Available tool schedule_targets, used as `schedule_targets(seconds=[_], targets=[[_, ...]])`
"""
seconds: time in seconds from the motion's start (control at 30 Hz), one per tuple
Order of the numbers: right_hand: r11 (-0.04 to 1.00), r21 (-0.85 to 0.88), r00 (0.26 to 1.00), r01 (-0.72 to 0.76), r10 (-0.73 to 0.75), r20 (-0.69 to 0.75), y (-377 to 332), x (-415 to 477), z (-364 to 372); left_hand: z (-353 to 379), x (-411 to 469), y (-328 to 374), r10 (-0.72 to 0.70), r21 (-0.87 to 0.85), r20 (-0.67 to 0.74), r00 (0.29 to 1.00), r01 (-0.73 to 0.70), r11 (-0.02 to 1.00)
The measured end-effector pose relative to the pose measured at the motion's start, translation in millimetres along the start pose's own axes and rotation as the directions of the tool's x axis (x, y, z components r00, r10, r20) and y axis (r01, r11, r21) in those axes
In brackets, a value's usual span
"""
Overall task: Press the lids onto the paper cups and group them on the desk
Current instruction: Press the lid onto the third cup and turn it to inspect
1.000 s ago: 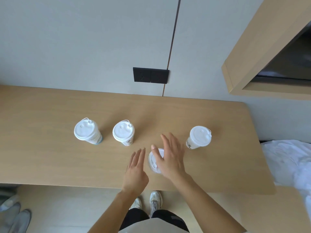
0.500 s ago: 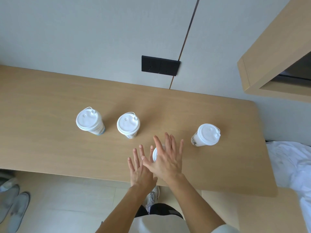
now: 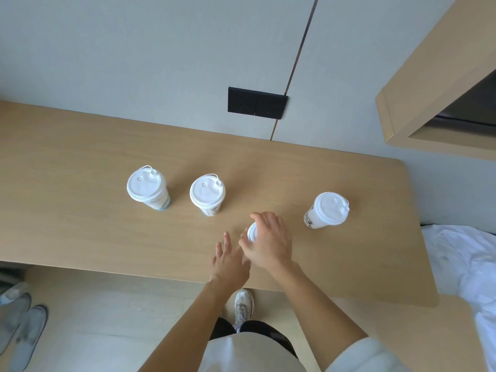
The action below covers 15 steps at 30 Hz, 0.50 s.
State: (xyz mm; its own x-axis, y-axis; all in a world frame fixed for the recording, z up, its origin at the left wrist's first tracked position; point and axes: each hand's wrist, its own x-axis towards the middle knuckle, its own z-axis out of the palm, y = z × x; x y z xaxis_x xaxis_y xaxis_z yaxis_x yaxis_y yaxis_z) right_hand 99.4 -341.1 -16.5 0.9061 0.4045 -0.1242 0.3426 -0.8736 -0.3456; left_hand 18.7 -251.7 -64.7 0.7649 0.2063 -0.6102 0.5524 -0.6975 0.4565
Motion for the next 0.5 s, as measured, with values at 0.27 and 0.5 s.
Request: schedule_targets(seconds=[0.27,0.5], targets=[[0.426,0.777,0.876,-0.463,0.356,0.327,26.4,-27.0,-52.9,-57.0,-51.5,-2.8,-0.079,-0.781,0.067,0.995,0.102,0.616],[0.261,0.881,0.907,-0.394,0.267,0.326,-3.6,-67.6,-71.9,-104.3,-108.2,-28.0,-0.016,-0.853,-0.028,0.999,-0.015,0.521]])
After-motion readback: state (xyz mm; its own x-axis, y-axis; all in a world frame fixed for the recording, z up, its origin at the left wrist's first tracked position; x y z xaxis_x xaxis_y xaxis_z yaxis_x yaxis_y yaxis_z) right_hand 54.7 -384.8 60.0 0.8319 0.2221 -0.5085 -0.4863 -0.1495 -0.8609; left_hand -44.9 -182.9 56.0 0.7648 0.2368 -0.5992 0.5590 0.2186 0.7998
